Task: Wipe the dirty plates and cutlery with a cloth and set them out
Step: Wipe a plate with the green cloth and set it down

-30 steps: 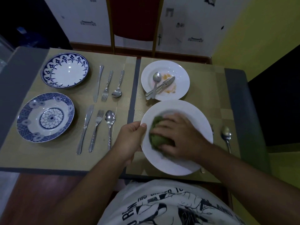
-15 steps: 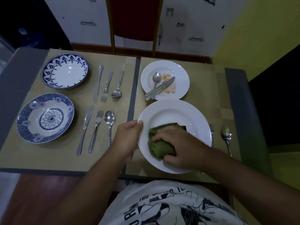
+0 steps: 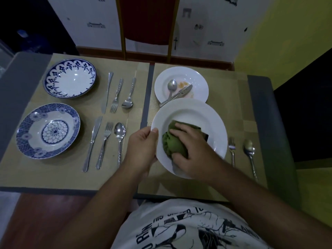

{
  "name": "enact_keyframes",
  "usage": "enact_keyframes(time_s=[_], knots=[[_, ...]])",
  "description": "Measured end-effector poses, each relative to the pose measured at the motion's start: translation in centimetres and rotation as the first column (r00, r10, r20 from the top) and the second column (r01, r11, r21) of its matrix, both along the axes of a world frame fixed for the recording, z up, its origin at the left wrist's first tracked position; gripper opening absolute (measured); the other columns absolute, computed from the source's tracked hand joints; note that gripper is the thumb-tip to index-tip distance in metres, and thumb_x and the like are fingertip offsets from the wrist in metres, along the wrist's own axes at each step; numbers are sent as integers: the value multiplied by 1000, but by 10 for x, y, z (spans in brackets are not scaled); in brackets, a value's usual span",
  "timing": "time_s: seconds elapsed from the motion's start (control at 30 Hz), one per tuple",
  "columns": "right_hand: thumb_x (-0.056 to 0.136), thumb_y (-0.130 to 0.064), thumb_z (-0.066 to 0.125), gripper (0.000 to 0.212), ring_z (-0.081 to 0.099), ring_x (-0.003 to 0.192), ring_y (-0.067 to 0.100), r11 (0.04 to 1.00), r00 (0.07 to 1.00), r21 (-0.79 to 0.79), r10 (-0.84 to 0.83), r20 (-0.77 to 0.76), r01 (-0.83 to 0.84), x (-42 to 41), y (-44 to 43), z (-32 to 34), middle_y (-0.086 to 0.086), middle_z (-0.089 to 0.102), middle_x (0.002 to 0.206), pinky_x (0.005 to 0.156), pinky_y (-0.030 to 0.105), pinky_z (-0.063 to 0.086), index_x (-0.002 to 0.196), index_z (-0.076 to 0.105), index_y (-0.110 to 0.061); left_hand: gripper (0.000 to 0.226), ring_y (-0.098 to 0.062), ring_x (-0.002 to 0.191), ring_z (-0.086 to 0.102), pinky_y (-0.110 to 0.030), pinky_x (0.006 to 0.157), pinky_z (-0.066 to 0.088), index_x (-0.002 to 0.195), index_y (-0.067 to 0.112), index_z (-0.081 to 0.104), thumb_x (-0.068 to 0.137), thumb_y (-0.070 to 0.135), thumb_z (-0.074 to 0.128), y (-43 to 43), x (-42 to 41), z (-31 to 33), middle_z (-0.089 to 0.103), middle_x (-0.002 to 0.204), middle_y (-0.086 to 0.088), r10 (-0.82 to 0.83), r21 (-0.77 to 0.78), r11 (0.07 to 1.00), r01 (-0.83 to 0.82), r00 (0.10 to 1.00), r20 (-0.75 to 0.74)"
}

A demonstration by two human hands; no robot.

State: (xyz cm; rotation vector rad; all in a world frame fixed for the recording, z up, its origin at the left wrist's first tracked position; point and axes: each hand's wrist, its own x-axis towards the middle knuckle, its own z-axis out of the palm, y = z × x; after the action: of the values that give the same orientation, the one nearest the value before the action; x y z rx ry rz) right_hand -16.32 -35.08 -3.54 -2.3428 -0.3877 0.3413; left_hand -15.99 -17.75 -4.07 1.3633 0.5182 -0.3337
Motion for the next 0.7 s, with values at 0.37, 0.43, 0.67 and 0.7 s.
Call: enact_keyframes(time_s=[0.37,0.43,0.67,0.7], knots=[[79,-37,62,32,30,142,10,938,944,-265,278,179,-226,-14,-43,-15,-22,59,125,117,55,13,110,66,-35,25,-16,67,74,-26,51,54,98,13,77,103,22,54,4,2,-9,78,84,-7,77,-37,996,-81,992,-100],[84,-35,62,34,27,143,12,950,958,-228,248,142,-212,-17,-41,-17,-17,56,131,118,54,12,118,64,-32,25,-15,63,72,-25,47,52,98,12,76,103,23,54,1,2,-9,77,81,-7,78,-16,997,-80,991,-105],[84,-31,63,45,29,139,12,980,980,-86,184,75,-177,-16,-15,-21,-6,40,145,116,37,25,128,56,-26,25,-19,68,73,-26,52,54,99,11,75,104,22,53,7,1,-5,77,83,-10,68,0,998,-69,991,-112],[82,-28,65,44,30,140,15,974,974,-113,208,88,-198,-14,-23,-21,-5,45,142,116,42,25,126,59,-26,24,-20,71,73,-28,54,56,99,12,75,104,23,54,11,2,-4,78,86,-10,73,10,997,-73,991,-112]])
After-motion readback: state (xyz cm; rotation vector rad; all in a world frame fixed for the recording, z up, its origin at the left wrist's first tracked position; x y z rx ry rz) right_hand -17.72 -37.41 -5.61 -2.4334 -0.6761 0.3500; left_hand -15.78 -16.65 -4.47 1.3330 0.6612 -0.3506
